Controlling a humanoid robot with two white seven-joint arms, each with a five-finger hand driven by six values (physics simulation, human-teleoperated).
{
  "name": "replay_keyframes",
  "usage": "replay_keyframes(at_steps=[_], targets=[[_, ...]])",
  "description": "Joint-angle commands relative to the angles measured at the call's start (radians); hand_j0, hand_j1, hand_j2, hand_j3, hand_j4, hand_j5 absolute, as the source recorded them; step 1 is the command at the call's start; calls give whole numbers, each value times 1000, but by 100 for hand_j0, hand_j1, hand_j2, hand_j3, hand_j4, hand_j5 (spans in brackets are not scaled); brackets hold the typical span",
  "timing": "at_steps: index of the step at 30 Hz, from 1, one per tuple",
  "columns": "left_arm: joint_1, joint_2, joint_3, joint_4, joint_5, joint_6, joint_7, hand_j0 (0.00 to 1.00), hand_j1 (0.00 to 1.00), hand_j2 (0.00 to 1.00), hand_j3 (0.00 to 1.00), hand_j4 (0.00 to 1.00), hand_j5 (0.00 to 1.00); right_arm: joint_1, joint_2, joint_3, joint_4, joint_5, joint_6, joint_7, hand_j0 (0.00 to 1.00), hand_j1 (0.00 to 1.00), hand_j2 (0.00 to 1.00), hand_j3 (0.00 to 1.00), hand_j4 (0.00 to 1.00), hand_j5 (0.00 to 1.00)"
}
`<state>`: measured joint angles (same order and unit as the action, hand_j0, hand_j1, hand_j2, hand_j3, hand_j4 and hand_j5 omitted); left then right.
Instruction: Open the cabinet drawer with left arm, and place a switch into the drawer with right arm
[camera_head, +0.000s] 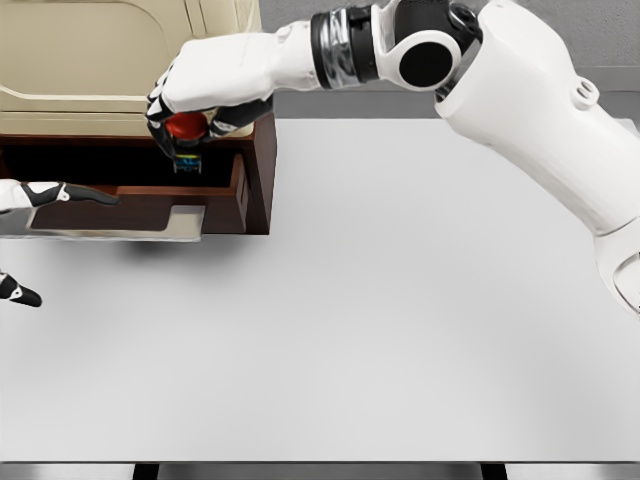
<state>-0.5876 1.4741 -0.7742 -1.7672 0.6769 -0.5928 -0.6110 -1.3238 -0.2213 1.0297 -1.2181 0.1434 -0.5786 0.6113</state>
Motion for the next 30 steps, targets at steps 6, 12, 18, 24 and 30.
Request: replay_keyframes(at_steps=[6,12,18,24,30], targets=[[0,-8,4,0,7,-18,0,100,100,100,100,100,100,0,40,12,80,1,-3,0,48,48,48,48,48,48],[2,-8,4,2,7,-18,0,100,100,100,100,100,100,0,45,12,88,2,-1,0,58,58,58,58,58,58],[5,-8,4,2,6,-18,0,100,100,100,100,100,100,3,45,12,83,2,33,0,100,100,100,100,100,100],[6,-6,4,2,7,-18,0,100,100,100,100,100,100,20,-32,10,-50,-4,-32,0,100,100,100,100,100,100],[6,-6,4,2,7,-18,0,100,100,100,100,100,100,103,-286,4,-276,-31,-32,0,100,100,100,100,100,100]])
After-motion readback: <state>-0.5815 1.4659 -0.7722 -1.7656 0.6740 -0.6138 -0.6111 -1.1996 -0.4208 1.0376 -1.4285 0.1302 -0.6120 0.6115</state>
